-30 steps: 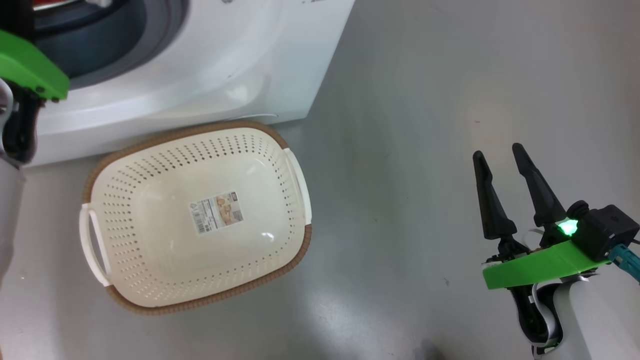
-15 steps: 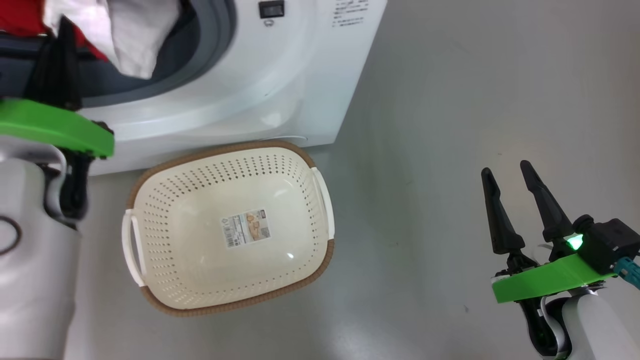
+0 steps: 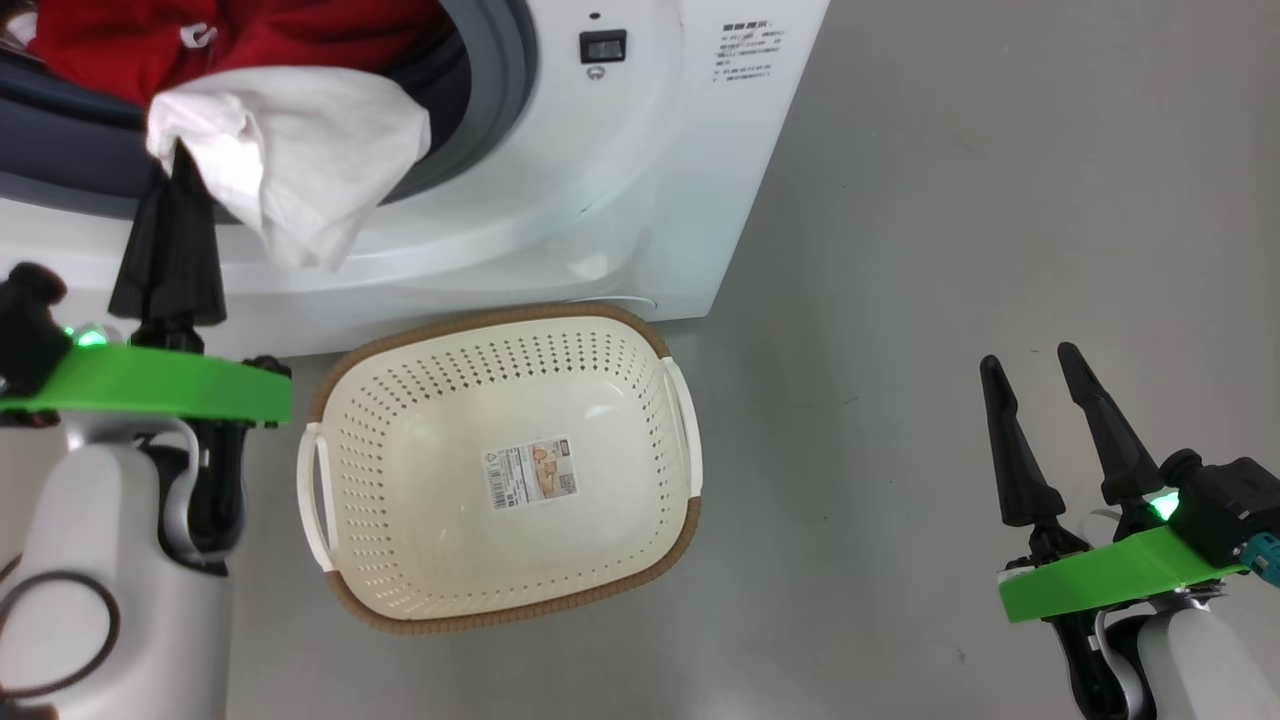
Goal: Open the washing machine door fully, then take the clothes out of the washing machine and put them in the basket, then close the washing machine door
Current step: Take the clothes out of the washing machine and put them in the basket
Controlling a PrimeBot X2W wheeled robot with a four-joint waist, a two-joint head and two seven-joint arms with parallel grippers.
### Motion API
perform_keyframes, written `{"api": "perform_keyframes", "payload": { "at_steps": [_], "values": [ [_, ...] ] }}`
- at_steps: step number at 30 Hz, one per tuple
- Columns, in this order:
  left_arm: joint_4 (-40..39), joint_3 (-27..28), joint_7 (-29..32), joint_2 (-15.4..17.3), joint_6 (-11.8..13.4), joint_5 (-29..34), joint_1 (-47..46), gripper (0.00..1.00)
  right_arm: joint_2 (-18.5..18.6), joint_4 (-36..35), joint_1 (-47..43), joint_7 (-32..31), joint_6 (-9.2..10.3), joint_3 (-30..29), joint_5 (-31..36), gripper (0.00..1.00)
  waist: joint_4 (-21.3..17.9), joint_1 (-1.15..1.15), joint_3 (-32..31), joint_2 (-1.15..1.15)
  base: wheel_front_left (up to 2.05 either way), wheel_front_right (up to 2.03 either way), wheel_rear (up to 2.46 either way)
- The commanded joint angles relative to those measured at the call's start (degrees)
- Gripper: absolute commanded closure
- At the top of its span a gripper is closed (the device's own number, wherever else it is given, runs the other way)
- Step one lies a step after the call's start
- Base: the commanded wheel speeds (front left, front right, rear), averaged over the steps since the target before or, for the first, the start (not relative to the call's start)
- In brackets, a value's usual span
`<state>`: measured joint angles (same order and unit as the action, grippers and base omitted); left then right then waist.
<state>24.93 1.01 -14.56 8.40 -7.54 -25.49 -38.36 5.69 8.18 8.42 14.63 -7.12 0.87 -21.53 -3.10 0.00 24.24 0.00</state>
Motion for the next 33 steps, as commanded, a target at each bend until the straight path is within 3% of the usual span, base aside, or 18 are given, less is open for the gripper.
{"api": "perform_keyframes", "payload": {
  "at_steps": [1,10,25,33],
  "values": [
    [-2.9,2.2,-0.4,1.7,0.1,0.9,1.6,1.00,0.8,-1.4,-0.8,0.4,-0.36,1.0,0.3,0.00,0.3,0.00,-0.2,0.00,0.00,0.00,0.00],
    [-15.5,5.5,-0.4,-1.4,0.1,4.3,8.9,1.00,1.1,-1.5,-1.4,0.4,-0.36,0.2,0.4,0.00,1.0,0.00,-1.4,0.00,0.00,0.00,0.00],
    [-31.8,6.8,-0.4,-3.5,0.1,5.3,14.8,1.00,1.5,-1.8,-2.3,0.4,-0.36,0.0,0.6,0.00,1.3,0.00,-3.1,0.00,0.00,0.00,0.00],
    [-33.4,5.5,-0.4,-4.1,0.1,4.9,17.0,1.00,1.3,-2.1,-2.5,0.4,-0.36,0.0,0.8,0.00,1.3,0.00,-3.2,0.00,0.00,0.00,0.00]
  ]
}}
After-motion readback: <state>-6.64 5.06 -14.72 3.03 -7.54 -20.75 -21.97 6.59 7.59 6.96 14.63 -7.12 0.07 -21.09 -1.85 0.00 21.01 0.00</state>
